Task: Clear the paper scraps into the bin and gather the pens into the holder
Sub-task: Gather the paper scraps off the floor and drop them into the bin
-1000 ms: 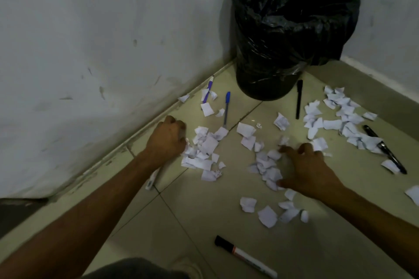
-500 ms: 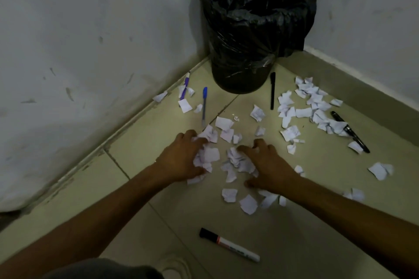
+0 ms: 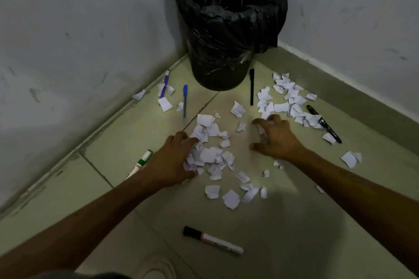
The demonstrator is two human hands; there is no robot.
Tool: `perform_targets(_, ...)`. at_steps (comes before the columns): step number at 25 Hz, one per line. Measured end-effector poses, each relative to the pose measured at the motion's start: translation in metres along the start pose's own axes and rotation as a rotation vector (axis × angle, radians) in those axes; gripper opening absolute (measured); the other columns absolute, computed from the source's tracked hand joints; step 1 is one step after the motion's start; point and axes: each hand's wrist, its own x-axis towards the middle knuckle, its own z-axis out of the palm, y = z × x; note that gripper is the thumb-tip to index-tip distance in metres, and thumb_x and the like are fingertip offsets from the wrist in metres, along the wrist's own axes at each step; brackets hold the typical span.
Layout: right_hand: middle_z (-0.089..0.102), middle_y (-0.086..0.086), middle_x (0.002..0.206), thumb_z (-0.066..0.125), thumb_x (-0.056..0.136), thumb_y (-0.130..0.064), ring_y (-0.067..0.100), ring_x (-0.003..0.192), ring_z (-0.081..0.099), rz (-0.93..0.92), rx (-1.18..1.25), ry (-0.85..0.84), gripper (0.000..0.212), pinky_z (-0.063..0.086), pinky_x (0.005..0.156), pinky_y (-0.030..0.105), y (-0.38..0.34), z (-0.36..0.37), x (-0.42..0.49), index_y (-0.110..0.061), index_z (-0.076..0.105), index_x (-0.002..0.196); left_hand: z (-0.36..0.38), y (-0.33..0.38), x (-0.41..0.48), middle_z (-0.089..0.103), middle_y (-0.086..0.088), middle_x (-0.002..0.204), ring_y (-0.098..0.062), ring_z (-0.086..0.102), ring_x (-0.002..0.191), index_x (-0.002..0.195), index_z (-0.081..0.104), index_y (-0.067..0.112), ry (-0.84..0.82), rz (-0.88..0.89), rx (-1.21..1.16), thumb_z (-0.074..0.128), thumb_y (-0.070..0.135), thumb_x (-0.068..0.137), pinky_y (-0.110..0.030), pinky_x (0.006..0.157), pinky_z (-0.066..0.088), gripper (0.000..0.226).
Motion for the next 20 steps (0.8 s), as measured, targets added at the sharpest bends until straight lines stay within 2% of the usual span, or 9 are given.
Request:
perform_targets(3,0.030,0.010,0.146,0.072,0.077,-0.054,0.038,0.132,0.031,-0.171,0.070,-0.029,0.076,0.036,0.107,0.045,-0.025,0.013,-0.022,-0.036,0.038,0.143,0.000,0.005,0.006,0.036,-0.007,0.141,-0.028,0.042,0.121,0.145,0.033,0.023,0.047,0.072,-0.050,0.080,0.048,0.068,-0.038,0.095,0.045,0.093)
perform_targets(5,0.025,0.007,0.152,0.071,0.072,-0.063,0.035,0.135,0.028,-0.221,0.082,-0.032,0.089,0.038,0.107,0.047,-0.039,0.020,-0.034,-0.040,0.029,0.147,-0.003,0.004,0.007,0.030,-0.005,0.147,-0.027,0.037,0.127,0.147,0.027,0.028,0.048,0.040,0.021,0.078,0.057,0.064,-0.042,0.093,0.048,0.101)
perform_targets(7,0.009,0.004,0.160,0.072,0.065,-0.070,0.035,0.142,0.017,-0.291,-0.012,-0.037,0.104,0.039,0.107,0.051,-0.052,0.026,-0.041,-0.046,0.017,0.150,-0.002,0.005,0.007,0.026,-0.004,0.149,-0.027,0.032,0.130,0.148,0.022,0.031,0.011,0.015,0.107,0.077,0.061,0.061,-0.044,0.093,0.048,0.107)
perform_targets(9,0.002,0.007,0.163,0.074,0.066,-0.067,0.036,0.143,0.011,-0.377,-0.117,-0.070,0.105,0.040,0.106,0.052,-0.065,0.036,-0.040,-0.047,0.015,0.150,0.001,0.009,0.009,0.030,-0.007,0.145,-0.028,0.034,0.126,0.146,0.028,0.031,-0.015,0.050,0.105,0.078,0.057,0.063,-0.043,0.093,0.047,0.100)
perform_targets(12,0.025,0.014,0.151,0.074,0.075,-0.053,0.038,0.131,0.030,-0.463,-0.181,-0.051,0.079,0.045,0.098,0.046,-0.079,0.046,-0.034,-0.036,0.039,0.143,0.003,0.011,0.016,0.044,-0.008,0.126,-0.028,0.047,0.110,0.130,0.052,0.027,0.059,0.084,-0.038,0.077,0.044,0.072,-0.039,0.087,0.047,0.066)
perform_targets(15,0.045,0.013,0.128,0.067,0.087,-0.031,0.028,0.109,0.051,-0.491,-0.082,-0.024,0.033,0.044,0.080,0.031,-0.082,0.048,-0.032,-0.023,0.063,0.119,0.006,0.012,0.016,0.050,-0.009,0.114,-0.027,0.056,0.097,0.115,0.065,0.019,0.115,0.082,-0.074,0.073,0.032,0.080,-0.033,0.081,0.048,0.038)
perform_targets(16,0.050,0.012,0.121,0.067,0.087,-0.024,0.026,0.103,0.054,-0.487,-0.036,-0.027,0.025,0.043,0.076,0.029,-0.081,0.045,-0.032,-0.019,0.067,0.111,0.008,0.013,0.016,0.051,-0.009,0.112,-0.027,0.057,0.096,0.112,0.066,0.017,0.120,0.067,-0.081,0.072,0.029,0.081,-0.033,0.080,0.047,0.034)
perform_targets(18,0.060,0.011,0.111,0.071,0.083,-0.015,0.024,0.096,0.059,-0.447,0.099,-0.007,0.021,0.046,0.077,0.029,-0.075,0.036,-0.030,-0.015,0.073,0.103,0.008,0.015,0.018,0.055,-0.012,0.106,-0.028,0.057,0.094,0.105,0.070,0.012,0.125,0.043,-0.103,0.072,0.025,0.082,-0.032,0.077,0.044,0.027)
perform_targets(20,0.070,0.007,0.102,0.076,0.079,-0.011,0.020,0.089,0.065,-0.363,0.286,0.069,0.018,0.051,0.078,0.023,-0.070,0.021,-0.031,-0.011,0.076,0.098,0.002,0.016,0.019,0.060,-0.014,0.091,-0.029,0.058,0.088,0.089,0.072,0.006,0.168,0.032,-0.162,0.072,0.020,0.079,-0.032,0.070,0.041,0.017)
